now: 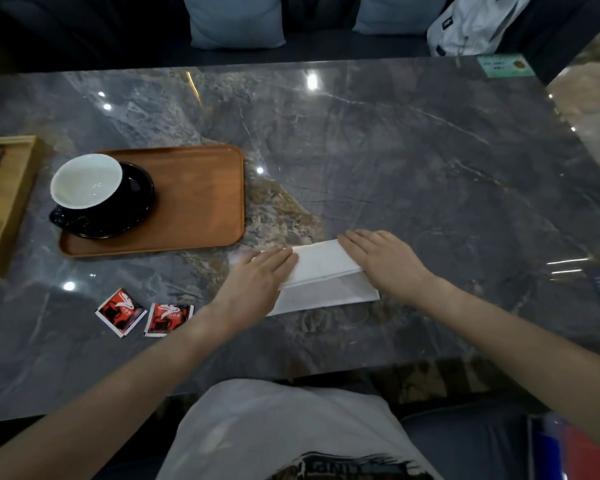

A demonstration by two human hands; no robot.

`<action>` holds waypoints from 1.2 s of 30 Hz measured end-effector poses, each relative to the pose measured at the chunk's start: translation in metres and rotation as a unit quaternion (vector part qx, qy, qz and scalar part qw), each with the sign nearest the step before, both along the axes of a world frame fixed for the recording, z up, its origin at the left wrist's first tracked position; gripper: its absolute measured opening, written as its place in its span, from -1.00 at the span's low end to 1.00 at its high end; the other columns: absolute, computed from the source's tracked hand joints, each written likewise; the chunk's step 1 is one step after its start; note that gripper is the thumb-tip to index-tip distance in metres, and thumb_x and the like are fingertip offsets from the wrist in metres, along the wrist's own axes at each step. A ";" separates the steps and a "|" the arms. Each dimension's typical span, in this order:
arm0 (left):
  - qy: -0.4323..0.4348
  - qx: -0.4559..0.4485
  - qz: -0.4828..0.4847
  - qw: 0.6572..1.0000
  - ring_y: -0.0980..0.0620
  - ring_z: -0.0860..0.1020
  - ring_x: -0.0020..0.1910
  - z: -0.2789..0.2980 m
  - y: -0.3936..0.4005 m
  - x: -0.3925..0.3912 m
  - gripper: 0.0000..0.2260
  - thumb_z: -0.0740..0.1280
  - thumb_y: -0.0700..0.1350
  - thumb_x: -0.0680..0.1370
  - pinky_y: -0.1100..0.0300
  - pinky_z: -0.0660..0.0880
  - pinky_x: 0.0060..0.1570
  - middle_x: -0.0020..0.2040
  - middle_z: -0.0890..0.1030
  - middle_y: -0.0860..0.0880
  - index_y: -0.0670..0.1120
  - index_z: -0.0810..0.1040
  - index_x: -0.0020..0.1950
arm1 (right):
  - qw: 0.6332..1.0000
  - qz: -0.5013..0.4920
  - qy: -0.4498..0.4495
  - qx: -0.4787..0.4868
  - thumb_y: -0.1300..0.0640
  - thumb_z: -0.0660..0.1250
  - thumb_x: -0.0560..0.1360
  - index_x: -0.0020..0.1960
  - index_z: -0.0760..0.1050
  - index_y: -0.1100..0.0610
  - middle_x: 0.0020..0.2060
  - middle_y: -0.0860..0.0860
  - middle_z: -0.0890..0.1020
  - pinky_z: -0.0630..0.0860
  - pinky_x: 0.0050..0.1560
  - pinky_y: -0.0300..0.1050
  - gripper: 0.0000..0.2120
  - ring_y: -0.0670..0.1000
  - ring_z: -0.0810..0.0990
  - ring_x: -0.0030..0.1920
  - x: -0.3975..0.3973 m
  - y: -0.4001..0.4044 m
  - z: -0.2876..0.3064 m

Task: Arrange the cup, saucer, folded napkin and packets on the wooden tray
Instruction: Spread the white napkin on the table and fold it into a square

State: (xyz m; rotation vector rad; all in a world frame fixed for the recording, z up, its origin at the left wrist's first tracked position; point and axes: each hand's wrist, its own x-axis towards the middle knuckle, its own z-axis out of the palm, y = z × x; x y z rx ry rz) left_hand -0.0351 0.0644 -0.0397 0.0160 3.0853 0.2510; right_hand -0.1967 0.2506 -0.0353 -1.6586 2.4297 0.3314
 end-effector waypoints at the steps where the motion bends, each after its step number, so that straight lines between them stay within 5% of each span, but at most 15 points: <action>1: -0.026 0.002 -0.009 1.000 -0.12 0.32 0.43 -0.007 0.001 0.004 -0.47 0.29 -0.26 0.46 -0.03 0.25 0.38 0.45 0.33 -0.16 -0.18 0.28 0.43 | 1.000 0.002 -0.002 -0.001 0.28 -0.02 0.57 0.50 -0.05 0.18 0.51 0.11 0.12 0.07 0.43 -0.04 -0.48 0.06 0.11 0.49 0.004 0.003 -0.003; 3: -0.061 -0.017 -0.023 0.998 -0.09 0.21 0.48 -0.017 0.001 0.012 -0.46 0.23 -0.22 0.51 -0.03 0.14 0.44 0.51 0.21 -0.12 -0.16 0.15 0.48 | 1.000 0.005 -0.004 0.004 0.27 -0.03 0.57 0.50 -0.07 0.18 0.52 0.12 0.09 0.03 0.46 -0.01 -0.49 0.08 0.07 0.50 0.011 0.008 -0.008; 7: -0.067 -0.067 -0.044 0.995 -0.09 0.34 0.42 -0.025 0.001 0.018 -0.43 0.34 -0.25 0.43 -0.06 0.29 0.36 0.44 0.34 -0.14 -0.18 0.28 0.43 | 0.999 0.004 -0.015 0.032 0.26 -0.02 0.56 0.50 -0.11 0.19 0.52 0.16 0.02 -0.01 0.48 0.02 -0.46 0.11 0.03 0.51 0.021 0.015 -0.020; 11: -0.064 -0.068 -0.049 0.994 -0.13 0.28 0.44 -0.034 -0.001 0.019 -0.44 0.27 -0.26 0.46 -0.10 0.25 0.38 0.46 0.30 -0.16 -0.19 0.23 0.44 | 1.000 0.000 -0.014 0.028 0.27 -0.08 0.58 0.49 -0.12 0.23 0.52 0.19 0.01 -0.05 0.49 0.02 -0.50 0.13 0.00 0.51 0.025 0.019 -0.029; 15: -0.123 -0.069 -0.042 0.989 -0.09 0.00 0.53 -0.044 -0.001 0.020 -0.46 0.06 -0.27 0.56 -0.03 -0.02 0.48 0.55 0.01 -0.13 -0.17 -0.07 0.51 | 0.999 -0.024 -0.013 0.023 0.28 -0.09 0.58 0.49 -0.14 0.25 0.52 0.19 0.01 -0.09 0.50 0.00 -0.50 0.13 -0.02 0.51 0.021 0.017 -0.031; 18: -0.088 -0.082 -0.051 0.992 -0.08 0.15 0.50 -0.039 0.002 0.018 -0.47 0.16 -0.26 0.53 -0.01 0.14 0.44 0.51 0.18 -0.13 -0.18 0.09 0.49 | 0.999 -0.043 -0.018 -0.004 0.28 -0.07 0.59 0.49 -0.12 0.23 0.52 0.16 0.03 -0.10 0.50 -0.04 -0.50 0.10 0.00 0.51 0.016 0.015 -0.030; 21: -0.024 -0.112 -0.082 0.990 0.01 0.55 0.22 -0.031 0.004 0.015 -0.55 0.39 -0.18 0.34 0.09 0.53 0.12 0.23 0.59 -0.07 -0.14 0.54 0.23 | 0.998 -0.053 -0.006 -0.039 0.29 -0.05 0.58 0.49 -0.10 0.22 0.52 0.16 0.04 -0.12 0.49 -0.05 -0.49 0.11 0.01 0.51 0.011 0.014 -0.027; 25: -0.005 -0.133 -0.081 0.988 -0.01 0.61 0.14 -0.031 0.004 0.016 -0.61 0.38 -0.15 0.32 0.07 0.58 0.03 0.15 0.65 -0.08 -0.16 0.60 0.15 | 0.998 -0.052 0.023 -0.037 0.28 -0.15 0.54 0.48 0.01 0.24 0.49 0.17 0.14 -0.01 0.49 0.06 -0.50 0.17 0.11 0.49 0.010 0.014 -0.027; 27: -0.008 -0.117 -0.039 0.992 -0.09 0.62 0.12 -0.032 0.007 0.020 -0.60 0.43 -0.22 0.30 -0.01 0.60 -0.02 0.13 0.65 -0.15 -0.20 0.60 0.13 | 0.998 -0.035 0.041 -0.034 0.29 -0.09 0.50 0.43 0.19 0.27 0.42 0.19 0.31 0.20 0.42 0.11 -0.50 0.19 0.28 0.42 0.014 0.014 -0.027; 30: -0.051 -0.033 0.031 0.998 -0.22 0.42 0.34 -0.036 0.011 0.021 -0.47 0.42 -0.29 0.38 -0.07 0.45 0.23 0.36 0.43 -0.27 -0.26 0.40 0.33 | 0.996 -0.015 0.078 -0.048 0.27 0.00 0.39 0.24 0.49 0.24 0.20 0.16 0.58 0.52 0.15 0.07 -0.51 0.13 0.56 0.21 0.019 0.018 -0.026; 33: -0.159 0.008 0.057 0.986 -0.06 -0.11 0.54 -0.042 0.008 0.021 -0.49 0.04 -0.24 0.60 0.03 -0.04 0.51 0.55 -0.10 -0.13 -0.14 -0.07 0.51 | 0.995 -0.007 0.078 -0.053 0.27 0.03 0.38 0.22 0.51 0.23 0.17 0.19 0.60 0.55 0.12 0.05 -0.52 0.15 0.58 0.18 0.023 0.020 -0.032; 36: -0.158 0.051 0.058 0.984 -0.06 -0.14 0.53 -0.043 0.006 0.021 -0.47 0.02 -0.32 0.57 0.05 -0.07 0.52 0.55 -0.13 -0.14 -0.14 -0.08 0.51 | 0.996 -0.008 0.080 -0.043 0.32 0.35 0.35 0.24 0.48 0.26 0.19 0.23 0.58 0.52 0.14 0.06 -0.55 0.18 0.56 0.20 0.026 0.020 -0.037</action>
